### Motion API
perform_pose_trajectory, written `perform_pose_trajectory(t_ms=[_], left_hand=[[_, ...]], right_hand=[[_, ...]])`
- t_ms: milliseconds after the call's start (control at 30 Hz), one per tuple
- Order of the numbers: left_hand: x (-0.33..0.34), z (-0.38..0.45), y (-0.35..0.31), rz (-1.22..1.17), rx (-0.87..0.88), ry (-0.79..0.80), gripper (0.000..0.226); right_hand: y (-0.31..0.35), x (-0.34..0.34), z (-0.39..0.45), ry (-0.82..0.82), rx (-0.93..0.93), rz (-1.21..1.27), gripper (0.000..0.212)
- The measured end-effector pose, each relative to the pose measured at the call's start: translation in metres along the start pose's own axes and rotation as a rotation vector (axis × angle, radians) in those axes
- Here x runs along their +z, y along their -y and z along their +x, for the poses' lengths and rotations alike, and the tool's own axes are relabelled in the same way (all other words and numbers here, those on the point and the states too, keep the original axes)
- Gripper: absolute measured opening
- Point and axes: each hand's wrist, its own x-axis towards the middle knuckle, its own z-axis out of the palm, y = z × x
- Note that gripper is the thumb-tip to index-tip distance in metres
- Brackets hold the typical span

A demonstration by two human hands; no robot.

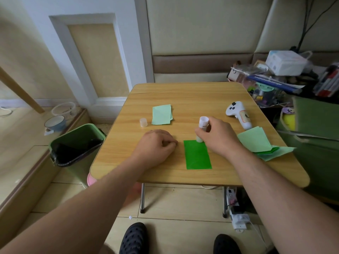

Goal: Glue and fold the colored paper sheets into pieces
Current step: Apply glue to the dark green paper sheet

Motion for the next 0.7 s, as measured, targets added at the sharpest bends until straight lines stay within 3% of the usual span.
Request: perform_pose_trajectory(t_ms=[200,367,533,700], left_hand=[[0.001,0.003,-0.003,0.003,-0.072,-0.023,0.023],[-0.003,0.007,-0.021,-0.14,-0.168,-0.2,0.024],[-0.006,0.003,-0.046,-0.616,-0.23,-0.173,0.016],[0.0,0.006,-0.06,-0.754,-0.206,-0.122,0.024]], right_hand=[[0.001,-0.008,0.002,-0.106,0.096,0.555,0.011],[0.01,-0.007,-0.002,0.094,0.082,0.775,0.024],[0.01,0.002,-0.008,0.245,0.005,0.756,0.035],[0.007,0.002,-0.004,-0.024,-0.08,0.33,0.026]])
